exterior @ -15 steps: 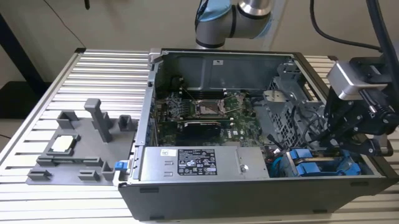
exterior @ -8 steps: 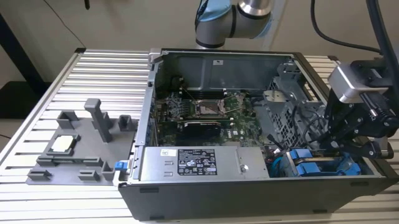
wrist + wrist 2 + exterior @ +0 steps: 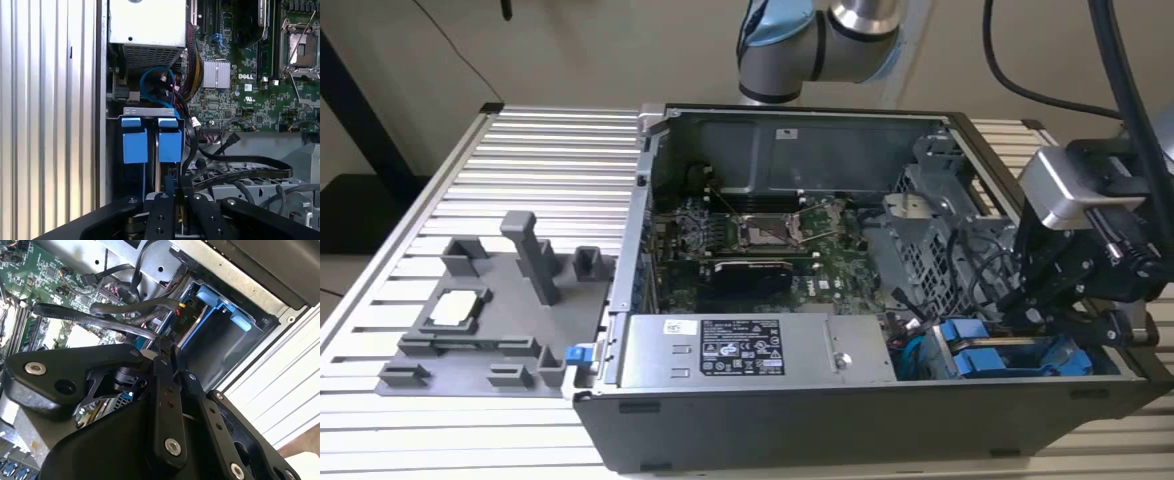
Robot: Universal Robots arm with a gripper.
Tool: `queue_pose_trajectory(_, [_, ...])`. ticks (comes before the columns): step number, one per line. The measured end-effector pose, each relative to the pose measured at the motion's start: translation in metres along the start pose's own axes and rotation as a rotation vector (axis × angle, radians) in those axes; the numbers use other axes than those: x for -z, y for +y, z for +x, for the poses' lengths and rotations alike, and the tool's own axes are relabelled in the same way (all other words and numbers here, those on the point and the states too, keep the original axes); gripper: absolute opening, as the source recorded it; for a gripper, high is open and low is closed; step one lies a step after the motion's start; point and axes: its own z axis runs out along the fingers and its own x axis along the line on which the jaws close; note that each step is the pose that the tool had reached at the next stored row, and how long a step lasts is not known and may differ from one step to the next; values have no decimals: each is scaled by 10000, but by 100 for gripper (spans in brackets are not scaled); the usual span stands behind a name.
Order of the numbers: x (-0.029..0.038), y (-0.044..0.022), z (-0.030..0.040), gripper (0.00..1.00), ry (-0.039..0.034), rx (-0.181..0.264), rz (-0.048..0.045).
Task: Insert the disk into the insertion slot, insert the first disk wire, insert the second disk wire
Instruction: 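Insert the second disk wire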
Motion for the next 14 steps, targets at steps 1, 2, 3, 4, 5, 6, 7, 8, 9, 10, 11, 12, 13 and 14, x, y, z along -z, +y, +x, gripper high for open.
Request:
queue_pose_trajectory(1, [-8, -1, 1, 16, 1, -2, 0])
queue_pose_trajectory(2, [-14, -3, 2, 16, 2, -3, 0])
queue_pose_trajectory(3, [-20, -6, 2, 16, -1, -4, 1])
queue_pose_trajectory(4, [-23, -9, 3, 16, -3, -9, 1])
queue_pose_trajectory(5, [-26, -12, 4, 16, -3, -22, 3])
queue_pose_trajectory(6, [-29, -14, 4, 16, -4, -41, 6])
queue_pose_trajectory(7, [-33, -15, 5, 16, -8, -68, 10])
queue_pose_trajectory(8, [-36, -16, 5, 16, -18, -101, 15])
queue_pose_trajectory(9, [-37, -16, 5, 16, -21, -128, 18])
queue_pose_trajectory(10, [-38, -16, 5, 16, -21, -145, 21])
queue_pose_trajectory(11, [-39, -17, 5, 16, -24, -151, 22])
queue_pose_trajectory(12, [-40, -17, 3, 16, -27, -152, 22])
queue_pose_trajectory(13, [-41, -17, 0, 16, -29, -154, 23])
queue_pose_trajectory(14, [-41, -17, -5, 16, -29, -154, 23])
